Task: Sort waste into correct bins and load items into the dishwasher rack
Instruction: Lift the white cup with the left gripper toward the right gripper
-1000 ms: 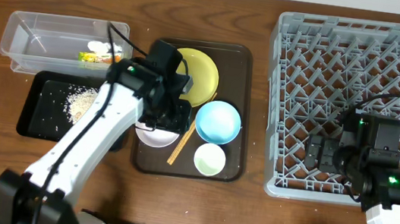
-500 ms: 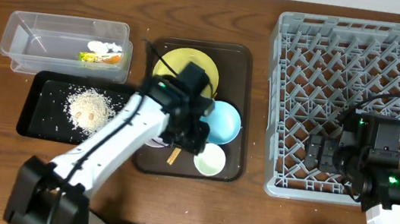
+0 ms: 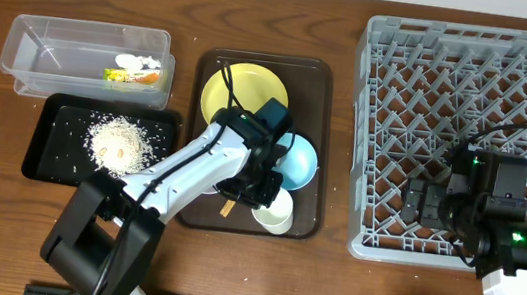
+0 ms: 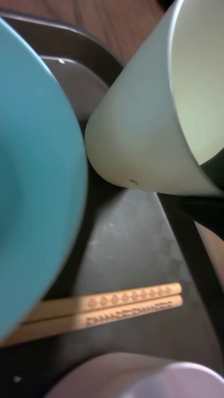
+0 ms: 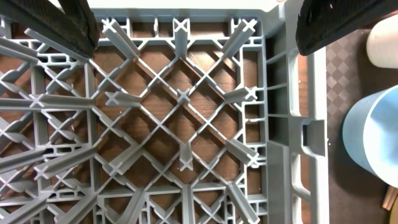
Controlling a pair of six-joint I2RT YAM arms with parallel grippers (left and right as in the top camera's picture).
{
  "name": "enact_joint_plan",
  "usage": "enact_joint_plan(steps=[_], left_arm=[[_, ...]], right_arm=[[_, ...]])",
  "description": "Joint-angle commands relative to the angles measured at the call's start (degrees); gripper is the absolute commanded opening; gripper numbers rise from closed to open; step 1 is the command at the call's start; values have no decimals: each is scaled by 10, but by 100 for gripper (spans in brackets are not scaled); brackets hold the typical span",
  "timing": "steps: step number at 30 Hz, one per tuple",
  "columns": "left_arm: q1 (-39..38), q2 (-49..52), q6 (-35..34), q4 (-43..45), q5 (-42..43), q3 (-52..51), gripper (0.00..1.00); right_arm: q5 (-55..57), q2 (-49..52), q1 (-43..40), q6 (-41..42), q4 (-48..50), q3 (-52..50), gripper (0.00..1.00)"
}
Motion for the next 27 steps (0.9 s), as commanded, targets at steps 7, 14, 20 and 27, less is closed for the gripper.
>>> enact_joint_plan(steps=[7,14,20,27], left_arm=[[33,-96,-5,-48,13,18,6],[148,-164,-26,30,113,17,6],[239,-122,-62,160,336,15,6],[247,-27,-61,212,554,15,6]], right_arm=[[-9,-2,0,1,16,11,99],[-43,0,0,54,96,11,99],[-310,26,0,21,188,10,99],[-578,100,11,-49,199,9,98]])
